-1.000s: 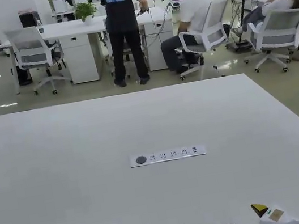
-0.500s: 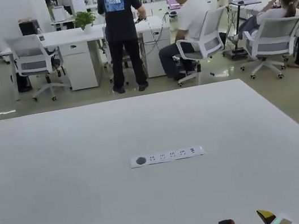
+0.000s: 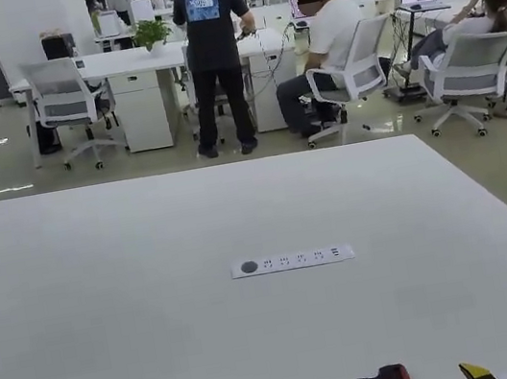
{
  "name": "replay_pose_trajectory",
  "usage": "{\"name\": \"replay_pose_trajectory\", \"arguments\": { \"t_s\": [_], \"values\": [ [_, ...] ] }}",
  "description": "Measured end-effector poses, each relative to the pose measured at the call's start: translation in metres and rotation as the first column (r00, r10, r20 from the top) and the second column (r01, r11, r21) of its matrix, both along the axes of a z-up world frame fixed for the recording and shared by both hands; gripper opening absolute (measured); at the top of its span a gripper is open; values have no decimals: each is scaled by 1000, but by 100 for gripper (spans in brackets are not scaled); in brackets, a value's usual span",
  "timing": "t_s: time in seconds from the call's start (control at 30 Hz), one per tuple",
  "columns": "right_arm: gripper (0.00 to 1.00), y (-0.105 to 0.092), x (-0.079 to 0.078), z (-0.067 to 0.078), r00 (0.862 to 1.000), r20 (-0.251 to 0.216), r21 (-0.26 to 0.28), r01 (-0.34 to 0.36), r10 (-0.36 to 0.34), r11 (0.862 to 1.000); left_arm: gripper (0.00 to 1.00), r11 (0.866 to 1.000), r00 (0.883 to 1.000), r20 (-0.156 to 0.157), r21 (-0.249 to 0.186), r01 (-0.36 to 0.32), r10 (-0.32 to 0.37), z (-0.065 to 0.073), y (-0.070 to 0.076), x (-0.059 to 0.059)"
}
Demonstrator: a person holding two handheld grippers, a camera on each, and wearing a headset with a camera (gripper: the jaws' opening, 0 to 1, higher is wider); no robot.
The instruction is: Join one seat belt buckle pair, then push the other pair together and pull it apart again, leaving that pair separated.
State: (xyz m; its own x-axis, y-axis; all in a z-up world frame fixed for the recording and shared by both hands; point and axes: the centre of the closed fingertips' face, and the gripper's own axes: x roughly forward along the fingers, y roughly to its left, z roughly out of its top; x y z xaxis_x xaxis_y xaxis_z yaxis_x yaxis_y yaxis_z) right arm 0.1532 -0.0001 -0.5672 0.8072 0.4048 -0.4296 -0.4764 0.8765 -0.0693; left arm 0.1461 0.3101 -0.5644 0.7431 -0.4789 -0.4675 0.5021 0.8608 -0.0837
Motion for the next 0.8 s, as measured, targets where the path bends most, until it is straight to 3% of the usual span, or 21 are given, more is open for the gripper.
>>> {"name": "replay_pose_trajectory", "arguments": {
  "t_s": [0.47,0.8],
  "values": [
    [99,3,-13,1,1000,7,-2,-7,7,1000,100,1000,1000,-5,8,16,-16,-6,10,-16],
    [99,-1,-13,0,1000,12,-16,-9,9,1000,100,1000,1000,-20,5,7,-7,-7,8,-21]
  ]
}}
